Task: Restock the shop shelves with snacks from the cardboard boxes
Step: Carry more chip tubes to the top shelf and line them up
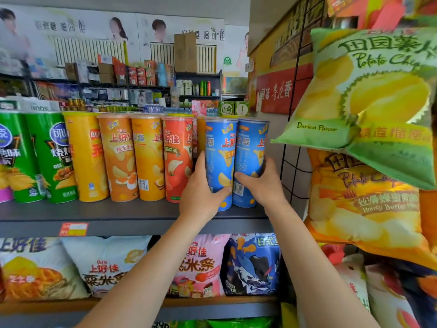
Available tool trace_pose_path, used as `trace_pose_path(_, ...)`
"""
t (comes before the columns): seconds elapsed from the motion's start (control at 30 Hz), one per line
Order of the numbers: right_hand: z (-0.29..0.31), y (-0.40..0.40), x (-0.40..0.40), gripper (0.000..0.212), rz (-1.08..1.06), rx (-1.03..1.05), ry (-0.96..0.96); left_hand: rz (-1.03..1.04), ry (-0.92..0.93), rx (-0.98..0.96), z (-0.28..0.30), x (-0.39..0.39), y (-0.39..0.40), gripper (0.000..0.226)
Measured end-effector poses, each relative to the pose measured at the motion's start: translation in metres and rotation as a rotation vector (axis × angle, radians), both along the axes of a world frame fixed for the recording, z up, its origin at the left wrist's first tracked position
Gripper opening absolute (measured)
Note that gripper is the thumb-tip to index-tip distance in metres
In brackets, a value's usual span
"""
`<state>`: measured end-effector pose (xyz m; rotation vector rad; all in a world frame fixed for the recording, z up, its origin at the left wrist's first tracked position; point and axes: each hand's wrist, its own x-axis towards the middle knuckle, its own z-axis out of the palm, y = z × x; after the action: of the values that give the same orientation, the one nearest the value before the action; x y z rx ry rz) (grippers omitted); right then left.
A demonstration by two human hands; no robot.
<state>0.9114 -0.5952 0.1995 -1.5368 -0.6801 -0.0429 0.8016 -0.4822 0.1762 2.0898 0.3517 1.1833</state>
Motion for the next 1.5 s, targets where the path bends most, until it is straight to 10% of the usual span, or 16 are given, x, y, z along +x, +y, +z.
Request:
trace_pose_path(0.17,-0.009,0.006,0.008,0.061,-0.097,-0.108,-0.087,0.223,0.105,0.11,-0.005,-0.004,-0.004,0.087)
trace_pose_path(0.4,-0.015,0.008,0.008,0.065,-0.172,-0.17,-0.195,0.294,0.064,0.273,-0.024,0.0,0.004,0.017)
trace_pose_path(1.5,-0.04,0.018,0.007,0.065,-0.201,-0.344,-0.266,0.369,0.131,0.376,-0.033,-0.039,0.058,0.024)
